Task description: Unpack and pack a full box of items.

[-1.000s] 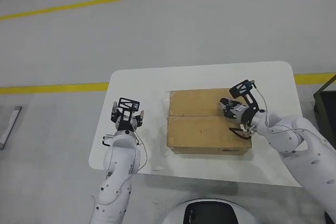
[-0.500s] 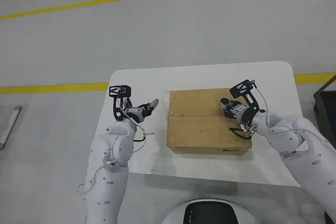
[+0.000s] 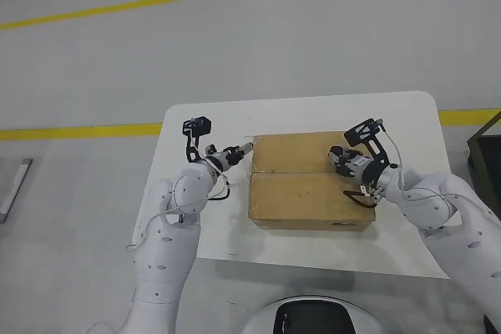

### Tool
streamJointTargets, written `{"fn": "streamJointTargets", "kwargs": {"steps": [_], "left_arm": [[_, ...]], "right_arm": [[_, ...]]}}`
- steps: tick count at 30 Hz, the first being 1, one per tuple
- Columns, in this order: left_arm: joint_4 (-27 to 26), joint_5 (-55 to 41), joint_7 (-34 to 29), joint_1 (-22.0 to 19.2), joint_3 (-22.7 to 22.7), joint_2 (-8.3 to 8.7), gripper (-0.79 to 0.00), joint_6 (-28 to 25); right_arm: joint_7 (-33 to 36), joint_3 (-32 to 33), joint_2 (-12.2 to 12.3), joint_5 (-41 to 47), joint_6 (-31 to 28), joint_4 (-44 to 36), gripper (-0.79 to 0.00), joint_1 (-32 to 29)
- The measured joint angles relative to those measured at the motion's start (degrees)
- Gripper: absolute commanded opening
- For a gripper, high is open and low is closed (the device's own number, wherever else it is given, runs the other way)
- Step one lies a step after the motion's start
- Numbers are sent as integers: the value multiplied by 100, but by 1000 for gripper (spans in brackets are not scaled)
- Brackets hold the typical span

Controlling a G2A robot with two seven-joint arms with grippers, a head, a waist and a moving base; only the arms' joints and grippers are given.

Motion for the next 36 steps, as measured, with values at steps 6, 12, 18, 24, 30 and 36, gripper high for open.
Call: {"fn": "streamJointTargets", "kwargs": {"steps": [6,12,18,24,30,36], "left_arm": [[285,-693,29,-153,-35,-31,-188,-29],[513,-773,16,-278,26,-24,-493,-39],[718,-746,-7,-382,137,-24,-763,64],[680,-679,-14,-388,193,-8,-785,136],[389,-437,2,-248,183,32,-785,329],[98,-319,-25,-99,152,68,-785,414]], "right_arm": [[13,-7,-5,-10,-3,-21,-785,-21],[13,-25,-14,-22,12,-42,-785,-26],[4,-30,-21,-40,27,-63,-785,-36],[11,-18,-25,-43,45,-83,-785,-64],[8,-17,-29,-52,42,-101,-785,-99],[16,-19,-32,-57,12,-117,-785,-119]]}}
